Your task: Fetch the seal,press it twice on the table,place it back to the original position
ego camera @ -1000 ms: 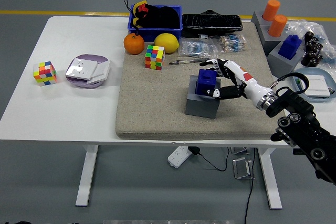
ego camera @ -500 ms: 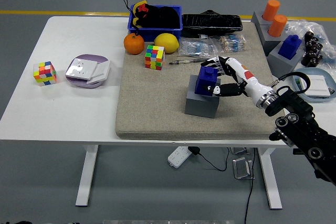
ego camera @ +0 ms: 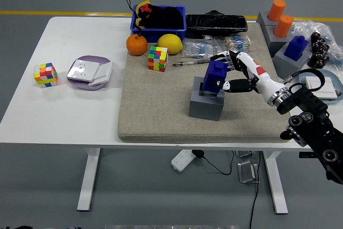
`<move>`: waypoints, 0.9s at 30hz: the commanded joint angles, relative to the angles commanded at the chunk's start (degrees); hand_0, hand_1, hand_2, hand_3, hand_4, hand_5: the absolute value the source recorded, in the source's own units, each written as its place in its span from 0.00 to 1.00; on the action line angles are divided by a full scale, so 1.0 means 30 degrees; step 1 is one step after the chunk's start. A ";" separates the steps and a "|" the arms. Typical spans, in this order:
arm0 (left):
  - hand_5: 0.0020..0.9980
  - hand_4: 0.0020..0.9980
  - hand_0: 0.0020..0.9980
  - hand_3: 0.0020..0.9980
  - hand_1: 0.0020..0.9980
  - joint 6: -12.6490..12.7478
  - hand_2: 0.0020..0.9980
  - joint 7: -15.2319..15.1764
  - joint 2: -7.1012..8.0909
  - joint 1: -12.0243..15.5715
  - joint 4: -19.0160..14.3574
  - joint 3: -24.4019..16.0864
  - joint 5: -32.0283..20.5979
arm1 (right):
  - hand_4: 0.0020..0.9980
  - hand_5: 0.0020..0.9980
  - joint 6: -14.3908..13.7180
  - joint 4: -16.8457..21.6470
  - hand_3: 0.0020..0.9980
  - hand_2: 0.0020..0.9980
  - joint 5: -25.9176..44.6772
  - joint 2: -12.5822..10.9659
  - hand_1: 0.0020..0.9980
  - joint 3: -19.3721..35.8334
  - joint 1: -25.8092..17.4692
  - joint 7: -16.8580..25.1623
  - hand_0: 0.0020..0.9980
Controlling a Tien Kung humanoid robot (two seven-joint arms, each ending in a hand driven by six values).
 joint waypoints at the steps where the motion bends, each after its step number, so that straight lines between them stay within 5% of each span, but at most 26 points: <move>1: 0.43 0.82 0.82 0.84 0.82 -0.0002 0.79 0.0006 -0.0008 0.0003 0.0000 -0.0001 -0.0004 | 0.67 0.00 0.0057 0.0189 0.37 0.37 -0.0079 -0.0111 0.42 0.0316 -0.0114 -0.0045 0.54; 16: 0.43 0.82 0.82 0.84 0.82 0.0026 0.79 0.0021 -0.0064 0.0086 0.0033 -0.0091 -0.0022 | 0.68 0.00 0.0199 0.0225 0.38 0.37 -0.0545 -0.1246 0.42 0.3592 -0.1973 -0.0202 0.55; 27: 0.43 0.82 0.82 0.84 0.82 0.0015 0.79 -0.0002 -0.0084 0.0025 0.0002 -0.0269 0.0163 | 0.69 0.00 -0.0045 -0.1747 0.38 0.37 -0.0346 -0.1007 0.42 0.2898 -0.2231 0.0084 0.55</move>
